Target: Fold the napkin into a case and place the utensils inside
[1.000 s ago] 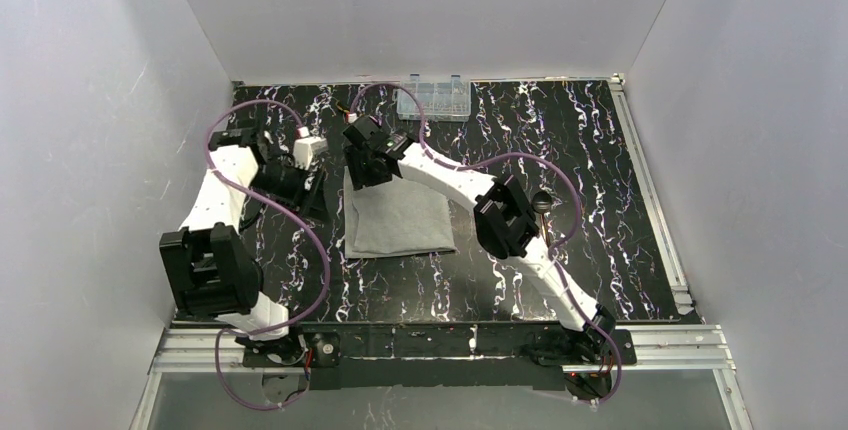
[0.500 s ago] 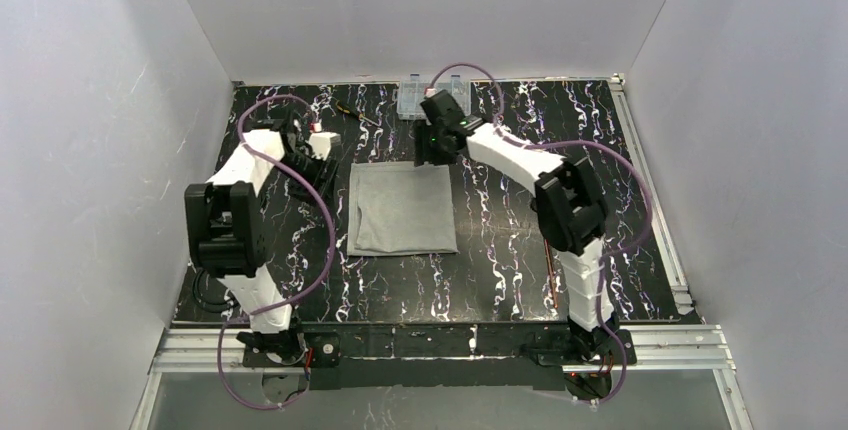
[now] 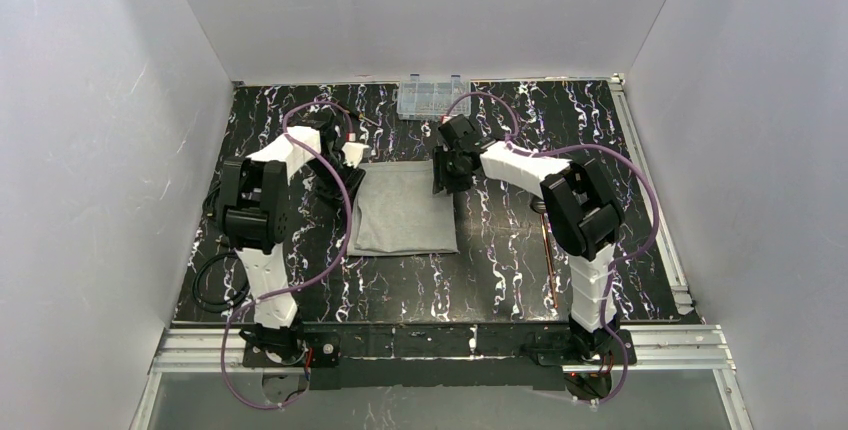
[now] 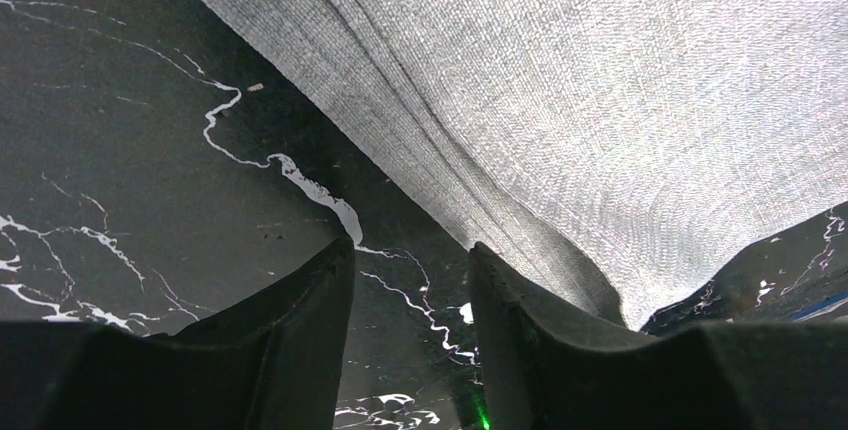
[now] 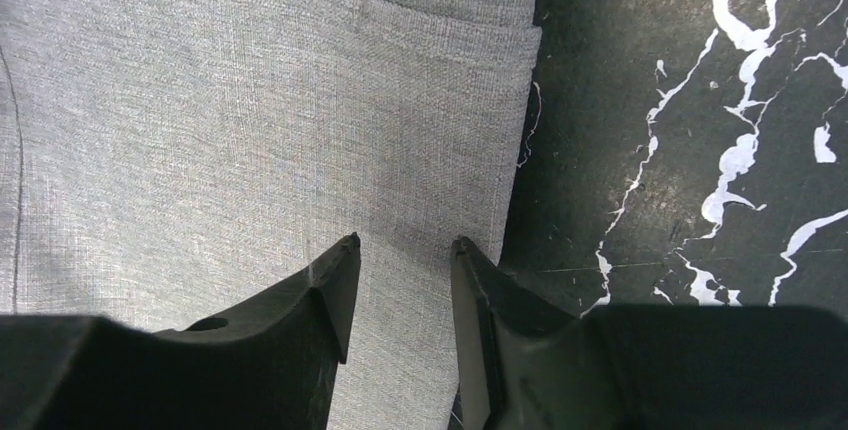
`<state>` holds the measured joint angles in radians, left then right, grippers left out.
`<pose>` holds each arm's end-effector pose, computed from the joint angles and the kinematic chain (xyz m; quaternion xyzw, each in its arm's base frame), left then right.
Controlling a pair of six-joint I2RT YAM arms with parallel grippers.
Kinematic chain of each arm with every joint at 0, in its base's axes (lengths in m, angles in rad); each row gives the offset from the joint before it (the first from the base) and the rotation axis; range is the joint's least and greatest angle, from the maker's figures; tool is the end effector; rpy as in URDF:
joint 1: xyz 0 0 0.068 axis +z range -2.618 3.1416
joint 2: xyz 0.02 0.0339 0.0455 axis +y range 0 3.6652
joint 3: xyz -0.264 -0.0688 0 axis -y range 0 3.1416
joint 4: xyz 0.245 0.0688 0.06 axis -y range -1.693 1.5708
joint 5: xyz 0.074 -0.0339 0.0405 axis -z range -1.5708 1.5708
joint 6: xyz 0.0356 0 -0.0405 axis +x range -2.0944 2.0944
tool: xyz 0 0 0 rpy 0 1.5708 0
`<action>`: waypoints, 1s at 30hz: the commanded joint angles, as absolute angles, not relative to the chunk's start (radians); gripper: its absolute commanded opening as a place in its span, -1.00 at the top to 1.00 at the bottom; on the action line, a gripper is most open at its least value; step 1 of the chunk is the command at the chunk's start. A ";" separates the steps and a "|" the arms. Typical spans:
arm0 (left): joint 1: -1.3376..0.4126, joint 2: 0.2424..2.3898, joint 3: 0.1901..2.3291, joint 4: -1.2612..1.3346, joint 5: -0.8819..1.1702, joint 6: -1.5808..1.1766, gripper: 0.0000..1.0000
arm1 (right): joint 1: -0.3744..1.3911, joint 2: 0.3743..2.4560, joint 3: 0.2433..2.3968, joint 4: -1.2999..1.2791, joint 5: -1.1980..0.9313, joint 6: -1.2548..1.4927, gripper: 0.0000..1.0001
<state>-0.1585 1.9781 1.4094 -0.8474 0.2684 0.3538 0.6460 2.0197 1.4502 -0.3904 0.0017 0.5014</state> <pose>0.3738 -0.0693 0.1675 0.2603 0.9532 -0.1253 0.0892 0.3483 0.2625 0.1800 -0.0686 0.9512 0.1625 0.2530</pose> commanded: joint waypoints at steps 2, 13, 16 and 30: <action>-0.174 2.003 1.448 -0.863 0.284 0.348 0.27 | 0.629 2.008 1.452 -0.375 -0.016 0.537 0.18; -0.259 2.053 1.475 -0.879 0.458 0.325 0.42 | 0.580 1.884 1.368 -0.465 0.141 0.520 0.31; -0.279 2.060 1.492 -0.895 0.506 0.324 0.41 | 0.577 1.846 1.370 -0.495 0.176 0.512 0.30; -0.161 1.863 1.484 -0.965 0.264 0.424 0.45 | 0.750 1.835 1.417 -0.527 0.219 0.525 -0.16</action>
